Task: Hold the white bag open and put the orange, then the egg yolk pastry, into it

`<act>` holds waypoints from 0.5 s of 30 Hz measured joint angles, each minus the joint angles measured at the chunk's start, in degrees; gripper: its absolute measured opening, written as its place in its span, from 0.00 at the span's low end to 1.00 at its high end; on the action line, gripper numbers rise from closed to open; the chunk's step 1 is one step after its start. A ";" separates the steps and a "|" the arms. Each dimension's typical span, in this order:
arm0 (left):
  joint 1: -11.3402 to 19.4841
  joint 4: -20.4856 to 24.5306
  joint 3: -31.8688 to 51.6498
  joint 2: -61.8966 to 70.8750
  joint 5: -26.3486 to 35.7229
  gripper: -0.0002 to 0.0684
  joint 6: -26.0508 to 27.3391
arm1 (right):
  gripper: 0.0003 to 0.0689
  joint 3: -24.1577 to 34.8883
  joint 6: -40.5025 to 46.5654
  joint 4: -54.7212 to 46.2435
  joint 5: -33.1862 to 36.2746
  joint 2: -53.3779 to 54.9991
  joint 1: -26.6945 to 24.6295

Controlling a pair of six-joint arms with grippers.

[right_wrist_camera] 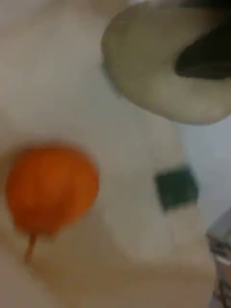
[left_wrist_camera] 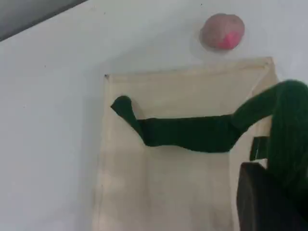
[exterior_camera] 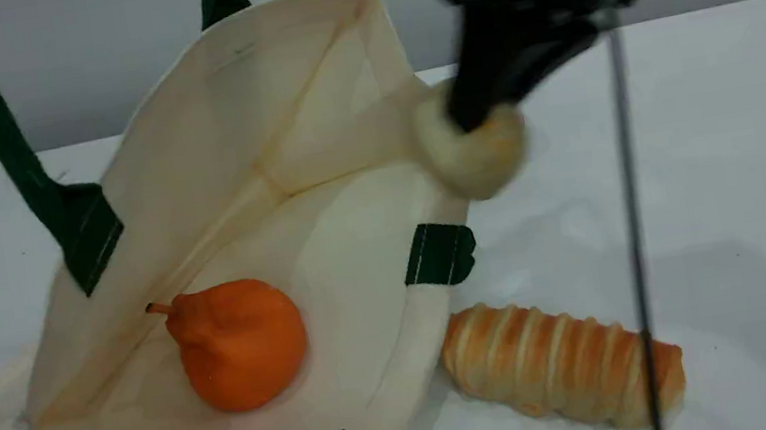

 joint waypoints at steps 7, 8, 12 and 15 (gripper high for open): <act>0.00 0.00 0.00 0.00 0.00 0.11 0.05 | 0.15 0.00 1.24 5.40 -10.93 0.28 10.91; 0.00 0.00 0.00 0.00 0.00 0.11 0.05 | 0.15 0.00 1.24 5.88 -12.55 0.28 12.28; 0.00 0.00 0.00 0.00 0.00 0.11 0.05 | 0.15 0.05 1.54 6.03 -19.88 0.28 16.34; 0.00 0.00 0.00 0.00 0.00 0.11 0.05 | 0.15 0.05 2.81 6.03 -25.40 1.27 17.29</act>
